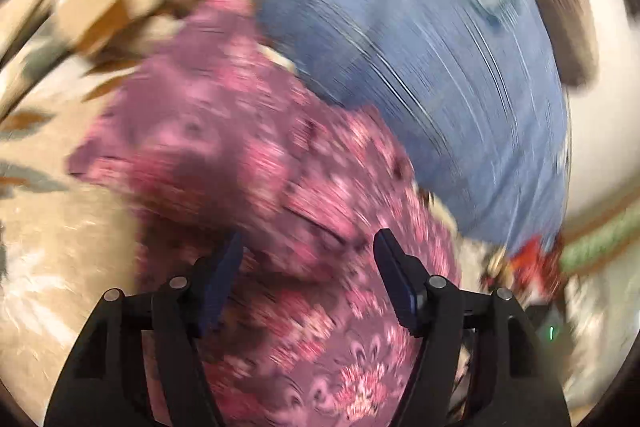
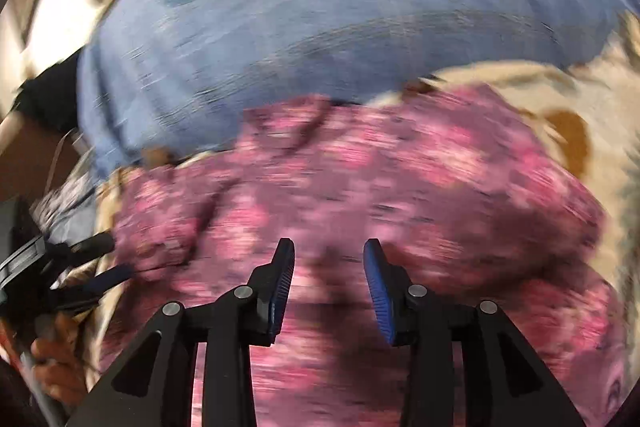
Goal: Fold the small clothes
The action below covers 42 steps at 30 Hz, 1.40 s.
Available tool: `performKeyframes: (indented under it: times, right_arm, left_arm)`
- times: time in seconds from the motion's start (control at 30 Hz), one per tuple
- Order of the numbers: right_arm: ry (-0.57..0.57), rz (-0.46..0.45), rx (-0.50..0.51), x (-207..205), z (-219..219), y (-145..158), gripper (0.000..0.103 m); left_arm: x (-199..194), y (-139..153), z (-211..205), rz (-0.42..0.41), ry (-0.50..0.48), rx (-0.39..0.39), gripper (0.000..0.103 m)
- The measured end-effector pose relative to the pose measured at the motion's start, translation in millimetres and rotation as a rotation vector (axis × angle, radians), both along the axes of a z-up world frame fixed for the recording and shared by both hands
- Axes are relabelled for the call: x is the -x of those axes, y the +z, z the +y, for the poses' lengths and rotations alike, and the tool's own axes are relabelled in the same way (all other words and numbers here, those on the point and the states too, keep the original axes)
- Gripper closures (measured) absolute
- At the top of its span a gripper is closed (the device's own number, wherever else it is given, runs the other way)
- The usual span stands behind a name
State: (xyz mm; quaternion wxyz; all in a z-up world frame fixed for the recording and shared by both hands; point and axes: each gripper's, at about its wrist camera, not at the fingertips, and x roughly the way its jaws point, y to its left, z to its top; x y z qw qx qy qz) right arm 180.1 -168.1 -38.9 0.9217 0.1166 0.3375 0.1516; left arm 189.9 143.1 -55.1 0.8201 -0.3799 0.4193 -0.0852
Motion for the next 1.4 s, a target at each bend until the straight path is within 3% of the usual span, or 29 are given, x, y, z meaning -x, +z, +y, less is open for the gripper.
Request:
performKeyframes:
  times: [0.1,0.23,0.43,0.5,0.6,0.63,0.83,1.0,1.07,1.17,1.23,1.3,1.37,1.4]
  right_arm:
    - [0.105,-0.048,0.095,-1,48,15,0.06]
    - [0.233,-0.094,0.231,-8,115,19,0.045]
    - [0.252,-0.035,0.465,-38,172,-8,0.045]
    - [0.232,-0.056,0.507,-44,177,-13,0.048]
    - [0.192,-0.068,0.437,-46,165,-5,0.087]
    - [0.175,-0.068,0.398,-46,155,-2,0.088]
    - [0.012,-0.024,0.051,-39,63,18,0.089]
    - [-0.148,0.069,-0.201,-33,-26,4,0.089]
    - [-0.196,0.128,-0.295,-33,-55,-10,0.084]
    - [-0.269,0.146,-0.345,-25,-75,-19,0.076]
    - [-0.283,0.139,-0.376,-24,-80,-20,0.062]
    - [-0.297,0.14,-0.386,-28,-82,-21,0.057]
    - [-0.327,0.152,-0.374,-38,-79,-24,0.057]
    - [-0.335,0.159,-0.383,-42,-81,-27,0.067]
  left_arm:
    - [-11,-25,23,0.068,0.043,0.098,0.036]
    - [-14,-36,40,0.082,0.069,0.227,0.036]
    - [-17,-34,35,0.083,0.063,0.198,0.036]
    - [-20,-35,32,0.085,0.066,0.209,0.036]
    - [-19,-38,35,0.084,0.065,0.218,0.036]
    - [-19,-37,34,0.085,0.064,0.211,0.036]
    - [-20,-32,25,0.076,0.057,0.136,0.036]
    - [-21,-29,16,0.066,0.054,0.065,0.036]
    - [-22,-27,11,0.062,0.052,0.034,0.036]
    - [-22,-26,8,0.056,0.05,0.002,0.036]
    - [-23,-26,6,0.054,0.05,-0.009,0.036]
    - [-22,-26,7,0.053,0.048,-0.013,0.036]
    - [-22,-26,7,0.053,0.049,-0.01,0.036]
    - [-22,-26,8,0.054,0.051,-0.005,0.036]
